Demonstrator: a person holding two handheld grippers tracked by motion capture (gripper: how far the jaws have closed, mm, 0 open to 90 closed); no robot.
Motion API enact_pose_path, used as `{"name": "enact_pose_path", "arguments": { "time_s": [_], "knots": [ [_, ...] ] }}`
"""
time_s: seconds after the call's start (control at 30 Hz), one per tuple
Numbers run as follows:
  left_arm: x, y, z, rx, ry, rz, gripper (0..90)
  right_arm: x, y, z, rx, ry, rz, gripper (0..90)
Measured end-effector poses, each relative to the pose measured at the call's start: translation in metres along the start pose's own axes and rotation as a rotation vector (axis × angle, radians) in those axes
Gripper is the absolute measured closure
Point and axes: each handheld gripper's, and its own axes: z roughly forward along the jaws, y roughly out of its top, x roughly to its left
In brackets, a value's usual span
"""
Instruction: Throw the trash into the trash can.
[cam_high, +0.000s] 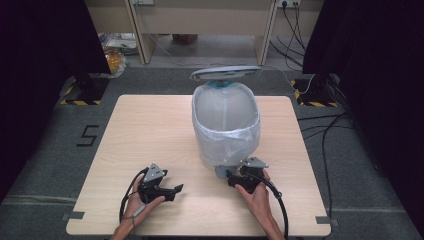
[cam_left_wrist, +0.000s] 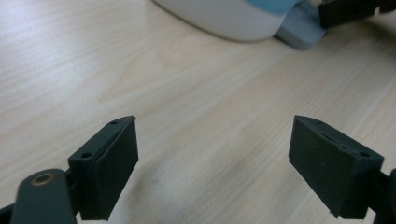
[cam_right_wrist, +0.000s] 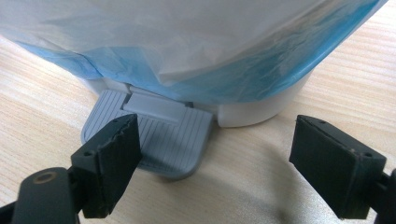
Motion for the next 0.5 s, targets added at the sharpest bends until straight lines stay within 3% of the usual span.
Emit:
{"name": "enact_pose_path", "arguments": {
  "time_s": [0.27, 0.5],
  "knots": [
    [-0.0032, -0.0061, 0.0011, 0.07, 0.015, 0.015, 15.4, 0.0, -0.0002, -0.0003, 0.002, 0.002, 0.0, 16.3],
    [-0.0066, -0.0075, 0.0007, 0.083, 0.04, 0.046, 14.6, -0.0003, -0.0004, -0.0004, 0.003, 0.005, 0.001, 16.3]
  ]
}}
